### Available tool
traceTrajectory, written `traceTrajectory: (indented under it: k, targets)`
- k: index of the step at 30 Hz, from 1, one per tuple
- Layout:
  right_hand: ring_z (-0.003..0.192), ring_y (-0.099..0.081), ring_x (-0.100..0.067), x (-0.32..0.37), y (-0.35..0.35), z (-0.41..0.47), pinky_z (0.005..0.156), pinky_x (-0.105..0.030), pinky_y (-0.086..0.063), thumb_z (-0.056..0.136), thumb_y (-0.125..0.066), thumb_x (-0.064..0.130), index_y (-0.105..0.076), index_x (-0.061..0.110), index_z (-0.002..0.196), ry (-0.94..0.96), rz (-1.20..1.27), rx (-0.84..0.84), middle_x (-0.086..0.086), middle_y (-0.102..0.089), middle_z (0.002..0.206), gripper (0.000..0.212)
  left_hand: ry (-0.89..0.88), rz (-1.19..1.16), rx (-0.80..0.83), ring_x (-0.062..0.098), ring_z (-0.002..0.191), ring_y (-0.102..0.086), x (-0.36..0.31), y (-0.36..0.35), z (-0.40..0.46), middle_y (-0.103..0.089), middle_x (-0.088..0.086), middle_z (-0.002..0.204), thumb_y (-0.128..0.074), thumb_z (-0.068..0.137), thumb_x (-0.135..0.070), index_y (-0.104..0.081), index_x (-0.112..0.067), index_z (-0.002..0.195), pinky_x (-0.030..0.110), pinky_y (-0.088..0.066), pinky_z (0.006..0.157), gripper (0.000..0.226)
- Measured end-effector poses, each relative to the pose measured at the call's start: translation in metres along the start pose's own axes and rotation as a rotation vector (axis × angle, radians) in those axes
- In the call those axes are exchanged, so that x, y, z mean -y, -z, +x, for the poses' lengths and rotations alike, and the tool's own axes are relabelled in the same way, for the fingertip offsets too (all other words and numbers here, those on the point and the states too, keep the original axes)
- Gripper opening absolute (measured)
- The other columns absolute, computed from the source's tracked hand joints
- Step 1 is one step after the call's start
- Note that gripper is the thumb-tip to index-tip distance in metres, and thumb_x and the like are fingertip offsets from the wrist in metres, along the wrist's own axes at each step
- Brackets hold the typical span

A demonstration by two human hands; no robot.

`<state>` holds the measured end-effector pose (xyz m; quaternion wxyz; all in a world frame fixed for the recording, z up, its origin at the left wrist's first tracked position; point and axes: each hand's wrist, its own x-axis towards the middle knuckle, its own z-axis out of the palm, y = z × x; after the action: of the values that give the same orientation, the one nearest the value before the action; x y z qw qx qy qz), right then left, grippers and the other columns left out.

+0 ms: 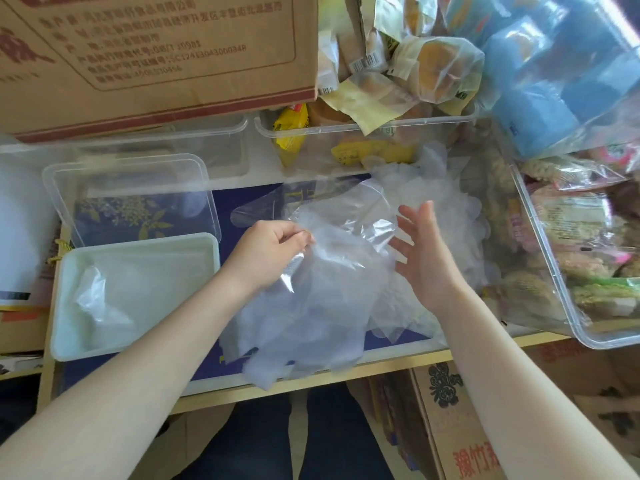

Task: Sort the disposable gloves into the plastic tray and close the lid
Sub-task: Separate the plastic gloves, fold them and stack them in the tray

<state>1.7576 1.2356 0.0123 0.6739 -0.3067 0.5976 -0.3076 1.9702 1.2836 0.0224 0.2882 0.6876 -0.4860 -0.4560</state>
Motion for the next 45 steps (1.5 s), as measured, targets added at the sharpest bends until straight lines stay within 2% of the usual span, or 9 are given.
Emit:
traceTrajectory:
  k: [3,8,15,19,23,29,37,41,45]
  targets:
    - [0.097,-0.059,-0.014,0.000,-0.007,-0.002,0.083,-0.031,-0.048,0.077,-0.060,0.061,-0.053,0.018,0.124,0.040,-0.306,0.058,0.003,-0.060,0.109,0.064,-0.021,0.014,-0.004,0.028,0.086,-0.062,-0.002,-0.005,-0.006,-0.070,0.014,0.091,-0.056,0.092,-0.022,-0.071,-0.024,0.083,0.013,-0.038,0.064,0.019]
    - [0.066,-0.058,-0.015,0.012,-0.007,0.005,0.060,-0.022,-0.046,0.087,-0.060,0.012,-0.066,0.010,0.081,-0.021,-0.186,-0.050,-0.005,-0.063,0.074,0.009,-0.132,0.043,-0.056,0.019,0.078,-0.058,-0.007,-0.007,-0.016,-0.070,0.009,0.082,-0.059,0.091,-0.021,-0.073,-0.017,0.087,0.008,-0.037,0.065,0.015]
    - [0.074,-0.056,-0.020,0.029,0.022,0.009,0.074,-0.029,-0.049,0.082,-0.056,0.005,-0.065,0.012,0.070,-0.041,-0.107,-0.141,-0.007,-0.061,0.081,0.016,-0.275,-0.021,-0.011,0.007,0.073,-0.058,-0.008,0.004,-0.021,-0.067,-0.001,0.078,-0.068,0.082,-0.028,-0.075,-0.012,0.084,0.014,-0.042,0.070,0.018]
    - [0.047,-0.056,-0.008,0.048,0.039,0.011,0.051,-0.019,-0.045,0.086,-0.049,0.006,-0.063,0.009,0.073,-0.077,-0.046,-0.084,0.002,-0.059,0.056,0.019,-0.252,-0.025,-0.063,0.002,0.069,-0.054,-0.013,0.009,-0.021,-0.063,-0.014,0.072,-0.065,0.084,-0.020,-0.072,-0.020,0.078,0.012,-0.040,0.069,0.010]
    - [0.048,-0.049,-0.011,0.061,0.043,0.009,0.034,-0.013,-0.033,0.087,-0.047,0.002,-0.058,0.007,0.069,0.029,-0.191,-0.117,-0.003,-0.054,0.054,0.022,-0.271,0.001,-0.104,0.008,0.084,-0.061,-0.018,0.013,-0.025,-0.067,-0.009,0.090,-0.062,0.086,-0.019,-0.074,-0.010,0.088,0.013,-0.043,0.077,0.015]
    - [0.047,-0.033,-0.009,0.065,0.044,0.008,0.047,-0.021,-0.024,0.086,-0.054,0.011,-0.052,0.018,0.062,0.265,-0.308,-0.250,0.002,-0.048,0.059,0.025,-0.209,0.094,-0.178,-0.007,0.088,-0.057,-0.013,0.012,-0.026,-0.059,-0.016,0.110,-0.062,0.088,-0.016,-0.074,-0.021,0.085,0.000,-0.036,0.076,0.013]
    - [0.037,-0.026,-0.003,0.082,0.049,-0.015,0.037,-0.017,-0.021,0.092,-0.053,0.026,-0.051,0.014,0.062,0.418,-0.428,-0.264,0.004,-0.036,0.050,0.032,-0.054,0.004,-0.566,0.006,0.067,-0.053,-0.040,0.020,-0.018,-0.062,-0.005,0.070,-0.055,0.090,-0.020,-0.071,-0.018,0.087,0.015,-0.038,0.060,0.016]
    - [0.034,-0.039,-0.006,0.094,0.050,-0.031,0.038,-0.016,-0.033,0.095,-0.047,0.030,-0.059,0.011,0.061,0.368,-0.463,-0.213,0.006,-0.048,0.041,0.041,-0.151,-0.046,-0.688,0.009,0.055,-0.041,-0.064,0.022,-0.018,-0.048,-0.003,0.057,-0.049,0.092,-0.022,-0.065,-0.017,0.082,0.026,-0.032,0.058,0.019]
    - [0.049,-0.061,-0.024,0.093,0.032,-0.051,0.059,-0.041,-0.056,0.097,-0.041,0.027,-0.061,0.002,0.067,0.236,-0.405,-0.117,-0.012,-0.063,0.061,0.044,-0.305,-0.112,-0.591,0.009,0.077,-0.058,-0.081,0.004,-0.025,-0.066,0.005,0.083,-0.052,0.092,-0.024,-0.070,-0.010,0.091,0.024,-0.042,0.072,0.023]
